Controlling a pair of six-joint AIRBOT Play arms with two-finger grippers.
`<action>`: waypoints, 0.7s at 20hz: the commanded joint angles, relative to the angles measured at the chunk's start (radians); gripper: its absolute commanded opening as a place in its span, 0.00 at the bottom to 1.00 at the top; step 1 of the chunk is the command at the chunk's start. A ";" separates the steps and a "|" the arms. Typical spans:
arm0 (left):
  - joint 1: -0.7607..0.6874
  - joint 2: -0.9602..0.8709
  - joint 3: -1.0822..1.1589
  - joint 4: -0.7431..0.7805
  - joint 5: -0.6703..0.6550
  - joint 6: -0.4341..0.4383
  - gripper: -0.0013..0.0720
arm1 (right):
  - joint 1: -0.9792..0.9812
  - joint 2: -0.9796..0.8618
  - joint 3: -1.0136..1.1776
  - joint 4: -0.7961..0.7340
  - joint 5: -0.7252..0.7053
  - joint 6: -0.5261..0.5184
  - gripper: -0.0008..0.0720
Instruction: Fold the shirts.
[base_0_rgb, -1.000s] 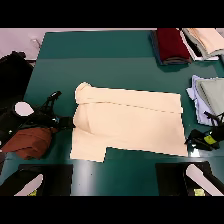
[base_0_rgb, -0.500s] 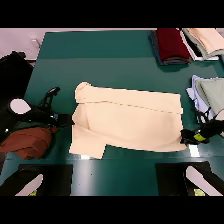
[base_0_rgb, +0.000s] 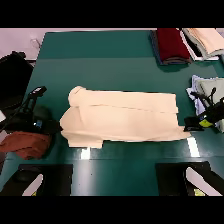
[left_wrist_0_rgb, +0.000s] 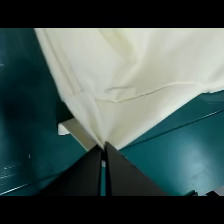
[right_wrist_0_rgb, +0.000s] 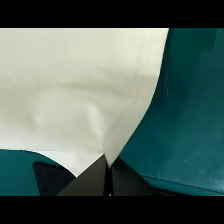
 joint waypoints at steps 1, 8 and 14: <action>0.001 0.035 0.003 0.031 -0.014 -0.038 0.04 | 0.023 0.001 0.093 0.000 -0.013 0.017 0.04; 0.001 -0.246 0.104 0.111 0.320 -0.003 0.04 | 0.023 -0.090 0.255 0.007 -0.159 0.034 0.04; 0.001 -0.592 0.364 0.115 0.477 0.072 0.05 | 0.024 -0.341 0.445 0.010 -0.211 0.035 0.04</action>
